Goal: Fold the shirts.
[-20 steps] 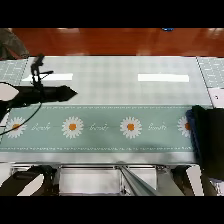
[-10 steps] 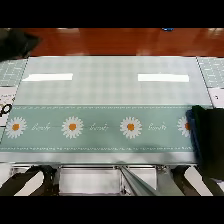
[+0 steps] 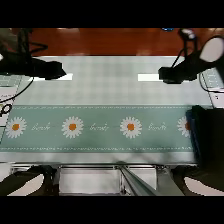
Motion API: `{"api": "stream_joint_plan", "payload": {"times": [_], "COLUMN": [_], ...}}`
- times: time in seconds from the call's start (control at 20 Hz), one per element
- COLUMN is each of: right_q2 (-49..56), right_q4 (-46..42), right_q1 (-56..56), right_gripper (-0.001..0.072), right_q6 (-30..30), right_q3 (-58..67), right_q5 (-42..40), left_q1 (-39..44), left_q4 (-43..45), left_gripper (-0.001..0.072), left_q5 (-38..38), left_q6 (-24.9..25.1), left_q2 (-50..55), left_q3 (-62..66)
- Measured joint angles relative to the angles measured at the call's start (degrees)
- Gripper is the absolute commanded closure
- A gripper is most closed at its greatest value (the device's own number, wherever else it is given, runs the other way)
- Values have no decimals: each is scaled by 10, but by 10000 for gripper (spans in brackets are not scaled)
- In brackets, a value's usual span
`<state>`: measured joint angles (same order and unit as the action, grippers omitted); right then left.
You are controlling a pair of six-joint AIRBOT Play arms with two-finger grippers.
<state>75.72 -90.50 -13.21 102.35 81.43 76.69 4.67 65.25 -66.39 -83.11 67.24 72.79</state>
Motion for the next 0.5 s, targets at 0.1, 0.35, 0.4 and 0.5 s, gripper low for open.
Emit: {"api": "stream_joint_plan", "payload": {"times": [0.1, 0.35, 0.4, 0.5], "right_q2": [25, 48, 49, 52], "right_q4": [-32, -65, -69, -71], "right_q1": [-17, -33, -34, -35], "right_gripper": [688, 688, 688, 688], "right_q6": [7, 12, 13, 14], "right_q3": [1, 2, 2, 2], "right_q5": [19, 38, 42, 44], "left_q1": [-2, -4, -4, -4], "left_q4": [16, 32, 33, 35], "left_gripper": [686, 687, 687, 686], "left_q5": [-10, -21, -23, -24], "left_q6": [-15, -30, -32, -33], "left_q2": [8, 16, 17, 18], "left_q3": [-11, -21, -22, -23]}}
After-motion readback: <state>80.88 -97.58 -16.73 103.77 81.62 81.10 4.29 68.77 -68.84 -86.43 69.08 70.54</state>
